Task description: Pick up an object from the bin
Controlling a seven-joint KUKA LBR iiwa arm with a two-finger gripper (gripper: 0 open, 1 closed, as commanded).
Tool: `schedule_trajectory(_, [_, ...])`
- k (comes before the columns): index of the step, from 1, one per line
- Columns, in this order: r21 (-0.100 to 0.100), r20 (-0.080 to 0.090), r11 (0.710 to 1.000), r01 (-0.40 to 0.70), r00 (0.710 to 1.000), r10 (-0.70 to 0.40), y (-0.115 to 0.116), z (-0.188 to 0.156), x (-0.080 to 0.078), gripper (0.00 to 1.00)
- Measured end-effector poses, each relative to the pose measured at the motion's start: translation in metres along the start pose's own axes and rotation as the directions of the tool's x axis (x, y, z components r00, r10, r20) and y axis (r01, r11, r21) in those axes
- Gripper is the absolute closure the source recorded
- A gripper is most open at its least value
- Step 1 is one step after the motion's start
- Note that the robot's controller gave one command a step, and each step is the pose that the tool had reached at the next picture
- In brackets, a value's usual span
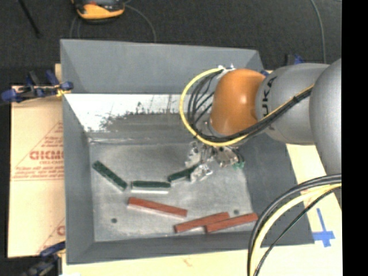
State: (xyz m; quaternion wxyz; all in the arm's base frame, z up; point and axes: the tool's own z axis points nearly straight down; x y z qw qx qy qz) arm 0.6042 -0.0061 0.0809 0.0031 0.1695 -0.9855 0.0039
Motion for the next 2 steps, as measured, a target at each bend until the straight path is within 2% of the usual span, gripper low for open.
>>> schedule_trajectory(1, [0.000,0.001,1.000,0.001,1.000,-0.001,0.000,0.000,0.000,1.00])
schedule_trajectory(2, [0.001,0.019,0.991,0.136,0.991,-0.136,0.011,-0.172,-0.020,1.00])
